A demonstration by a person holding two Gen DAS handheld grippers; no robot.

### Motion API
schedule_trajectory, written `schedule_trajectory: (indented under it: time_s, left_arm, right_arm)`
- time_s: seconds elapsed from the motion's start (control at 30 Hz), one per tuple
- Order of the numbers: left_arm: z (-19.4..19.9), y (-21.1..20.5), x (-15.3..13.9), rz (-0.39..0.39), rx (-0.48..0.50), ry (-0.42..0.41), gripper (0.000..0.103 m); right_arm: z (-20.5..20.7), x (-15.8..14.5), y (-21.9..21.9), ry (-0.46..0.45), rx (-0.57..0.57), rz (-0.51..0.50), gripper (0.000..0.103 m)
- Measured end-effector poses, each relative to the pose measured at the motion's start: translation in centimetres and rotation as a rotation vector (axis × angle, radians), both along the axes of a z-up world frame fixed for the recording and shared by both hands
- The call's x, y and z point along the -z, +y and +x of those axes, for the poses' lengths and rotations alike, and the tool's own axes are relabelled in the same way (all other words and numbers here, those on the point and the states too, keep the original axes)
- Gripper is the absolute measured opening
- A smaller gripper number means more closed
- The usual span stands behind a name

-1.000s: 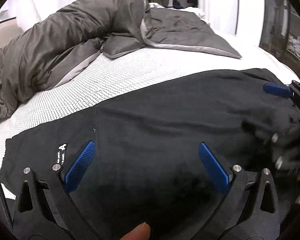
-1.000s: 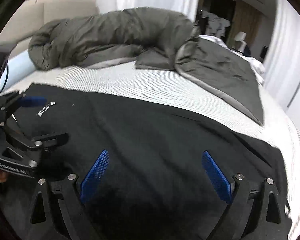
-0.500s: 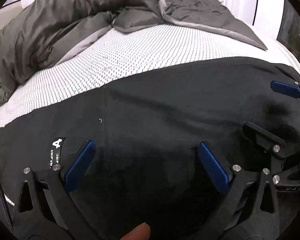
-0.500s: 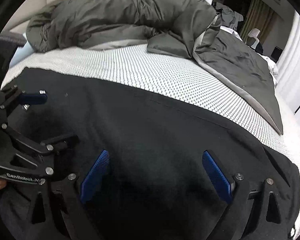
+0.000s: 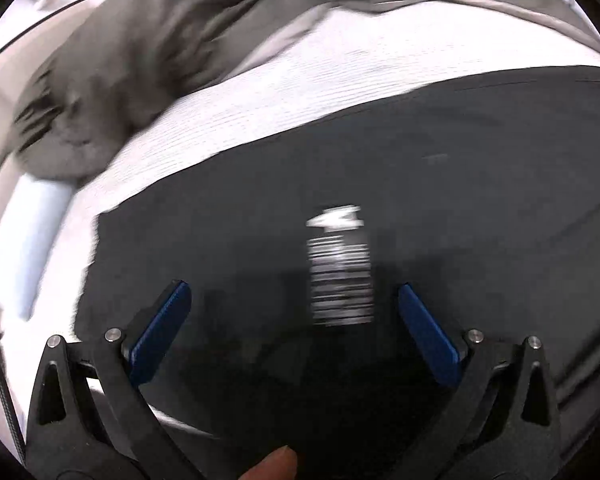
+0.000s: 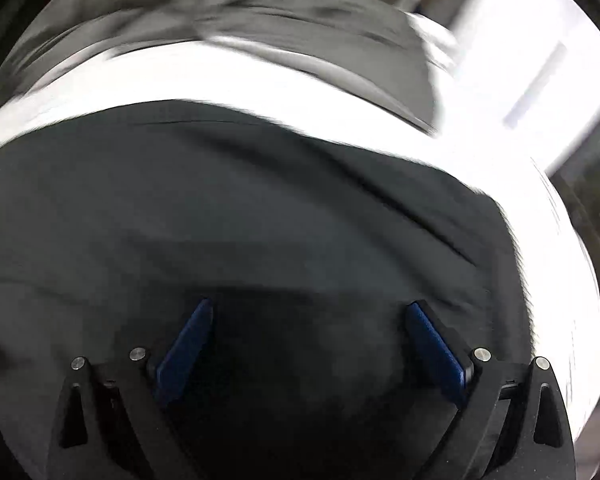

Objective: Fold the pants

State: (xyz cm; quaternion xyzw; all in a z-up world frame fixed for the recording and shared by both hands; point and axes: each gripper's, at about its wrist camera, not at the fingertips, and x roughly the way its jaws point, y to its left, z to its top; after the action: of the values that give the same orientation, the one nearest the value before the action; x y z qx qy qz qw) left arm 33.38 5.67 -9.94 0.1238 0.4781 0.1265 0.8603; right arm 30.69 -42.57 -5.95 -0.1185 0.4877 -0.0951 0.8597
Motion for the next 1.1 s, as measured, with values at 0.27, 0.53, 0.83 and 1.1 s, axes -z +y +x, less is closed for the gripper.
schedule_trajectory:
  time_s: [0.27, 0.53, 0.83, 1.1]
  left_arm:
    - [-0.3, 4.5, -0.6, -0.229, -0.017, -0.010, 0.103]
    - [1.8, -2.1, -4.5, -0.322, 0.117, -0.143, 0.102]
    - [4.7, -8.2, 0.0, -0.185, 0.136, 0.007, 0.103]
    - [4.6, -1.3, 0.0, -0.140, -0.093, -0.024, 0.103]
  right_arm:
    - [-0.4, -1.1, -2.1, -0.021, 0.065, -0.019, 0.099]
    - [1.8, -2.4, 9.5, -0.023, -0.247, 0.096, 0.099]
    - [7.2, 1.1, 11.5, 0.092, -0.345, 0.073, 0.099]
    - [7.8, 0.3, -6.6, 0.022, 0.069, -0.034, 0.100]
